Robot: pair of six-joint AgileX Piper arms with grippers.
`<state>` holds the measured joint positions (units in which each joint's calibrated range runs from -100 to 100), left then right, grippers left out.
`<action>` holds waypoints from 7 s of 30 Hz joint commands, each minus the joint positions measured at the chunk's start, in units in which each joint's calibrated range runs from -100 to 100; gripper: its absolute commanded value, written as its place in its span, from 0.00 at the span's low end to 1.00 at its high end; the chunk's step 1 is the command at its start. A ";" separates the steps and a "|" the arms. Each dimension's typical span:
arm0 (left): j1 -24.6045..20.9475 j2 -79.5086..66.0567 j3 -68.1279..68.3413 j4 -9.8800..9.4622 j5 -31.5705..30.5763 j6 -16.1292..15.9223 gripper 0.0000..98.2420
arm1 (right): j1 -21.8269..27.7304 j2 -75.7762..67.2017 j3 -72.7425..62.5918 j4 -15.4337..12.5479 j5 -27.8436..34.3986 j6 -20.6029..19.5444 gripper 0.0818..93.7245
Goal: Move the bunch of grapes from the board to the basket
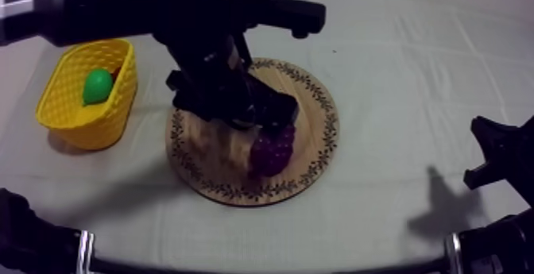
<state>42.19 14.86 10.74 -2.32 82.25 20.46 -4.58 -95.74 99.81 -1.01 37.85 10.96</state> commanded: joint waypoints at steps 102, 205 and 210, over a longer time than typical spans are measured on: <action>-26.00 -26.64 11.27 -12.23 -11.01 -16.15 0.46 | -0.02 -0.01 -0.03 0.01 -0.03 -0.01 0.00; -40.98 -112.92 86.71 -13.14 -53.18 -9.07 0.00 | -0.02 -0.01 -0.03 0.01 -0.03 0.00 0.00; -40.75 -114.32 86.70 -12.41 -51.09 -9.68 0.00 | -0.02 -0.01 -0.03 0.01 -0.03 -0.01 0.00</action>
<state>1.41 -99.40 97.52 -14.73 30.89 10.78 -4.58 -95.74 99.81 -1.01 37.85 10.96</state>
